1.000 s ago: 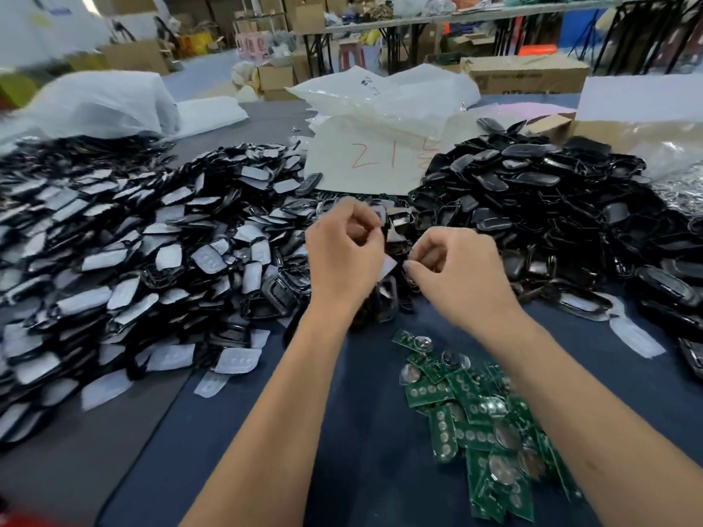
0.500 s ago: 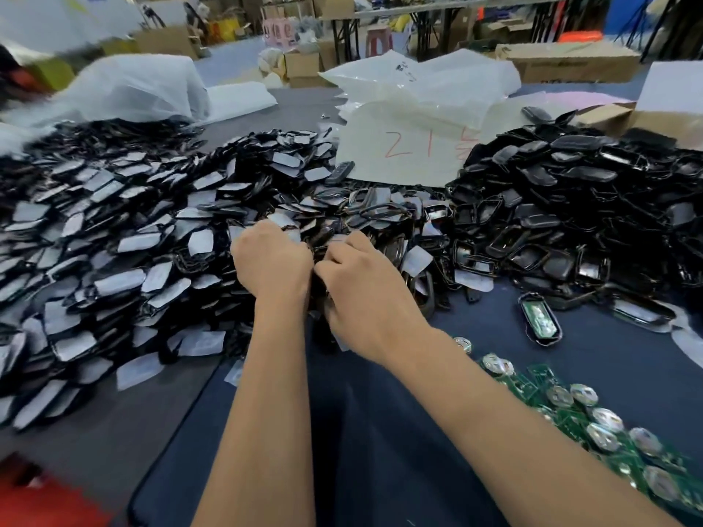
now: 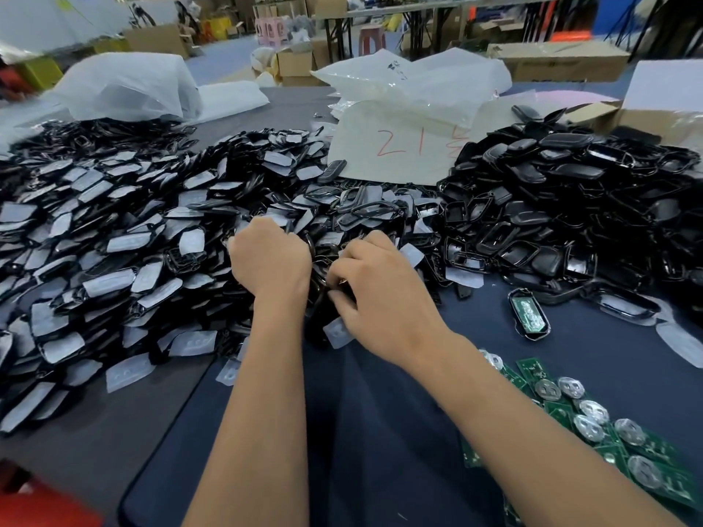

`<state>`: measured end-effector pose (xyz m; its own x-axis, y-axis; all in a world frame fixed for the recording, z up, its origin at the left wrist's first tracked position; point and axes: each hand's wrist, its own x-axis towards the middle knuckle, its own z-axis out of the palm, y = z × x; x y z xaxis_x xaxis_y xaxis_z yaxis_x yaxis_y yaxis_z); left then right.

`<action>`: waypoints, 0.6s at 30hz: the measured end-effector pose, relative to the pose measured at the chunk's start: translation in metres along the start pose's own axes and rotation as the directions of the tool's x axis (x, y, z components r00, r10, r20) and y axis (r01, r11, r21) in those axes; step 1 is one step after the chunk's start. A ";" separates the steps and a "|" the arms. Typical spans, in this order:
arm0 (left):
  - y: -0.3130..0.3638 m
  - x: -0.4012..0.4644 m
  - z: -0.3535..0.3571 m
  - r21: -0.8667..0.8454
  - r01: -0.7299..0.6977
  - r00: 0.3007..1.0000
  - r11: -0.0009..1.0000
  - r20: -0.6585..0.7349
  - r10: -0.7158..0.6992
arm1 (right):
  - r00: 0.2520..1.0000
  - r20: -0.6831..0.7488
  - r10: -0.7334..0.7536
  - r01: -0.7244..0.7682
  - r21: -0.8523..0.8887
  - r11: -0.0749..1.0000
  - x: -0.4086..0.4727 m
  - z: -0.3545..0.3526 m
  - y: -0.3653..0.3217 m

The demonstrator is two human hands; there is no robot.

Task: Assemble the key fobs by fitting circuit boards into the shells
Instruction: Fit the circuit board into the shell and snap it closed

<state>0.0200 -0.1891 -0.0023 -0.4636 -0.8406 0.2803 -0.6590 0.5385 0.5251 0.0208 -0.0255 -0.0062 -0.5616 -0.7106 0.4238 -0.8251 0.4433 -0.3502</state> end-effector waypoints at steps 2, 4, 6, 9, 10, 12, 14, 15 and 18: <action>0.002 -0.003 -0.001 0.006 -0.073 0.995 0.997 -0.074 0.073 | 0.997 -0.070 0.023 -0.021 0.037 0.999 -0.005 -0.011 0.009; 0.010 -0.007 -0.003 -0.087 -0.184 0.973 0.979 -0.159 0.169 | 0.986 -0.150 0.073 -0.060 0.086 0.994 -0.012 -0.025 0.020; 0.027 -0.018 -0.004 -0.287 -0.325 0.941 0.901 -0.192 0.279 | 0.961 -0.232 0.150 -0.115 0.158 0.981 -0.022 -0.041 0.036; 0.065 -0.058 0.003 -0.675 -0.323 0.907 0.664 -0.018 0.422 | 0.895 -0.323 0.308 -0.202 0.323 0.925 -0.043 -0.065 0.063; 0.079 -0.075 0.007 -0.754 -0.264 0.876 0.601 0.074 0.477 | 0.866 -0.345 0.363 -0.226 0.379 0.897 -0.052 -0.072 0.073; 0.100 -0.107 0.017 -0.833 -0.143 0.790 0.534 0.229 0.569 | 0.798 -0.382 0.466 -0.248 0.497 0.832 -0.068 -0.084 0.094; 0.115 -0.130 0.027 -0.856 0.002 0.725 0.517 0.357 0.589 | 0.720 -0.369 0.589 -0.250 0.653 0.715 -0.083 -0.090 0.111; 0.120 -0.139 0.032 -0.851 0.089 0.706 0.517 0.420 0.570 | 0.676 -0.340 0.654 -0.246 0.732 0.635 -0.091 -0.092 0.119; 0.128 -0.155 0.039 -0.824 0.241 0.671 0.513 0.523 0.526 | 0.607 -0.212 0.766 -0.220 0.881 0.418 -0.108 -0.092 0.133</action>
<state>-0.0158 0.0120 -0.0103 -0.9673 -0.2498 0.0437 0.0386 0.0252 0.9989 -0.0341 0.1604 -0.0219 -0.9858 0.0238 0.1660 -0.1677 -0.1394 -0.9759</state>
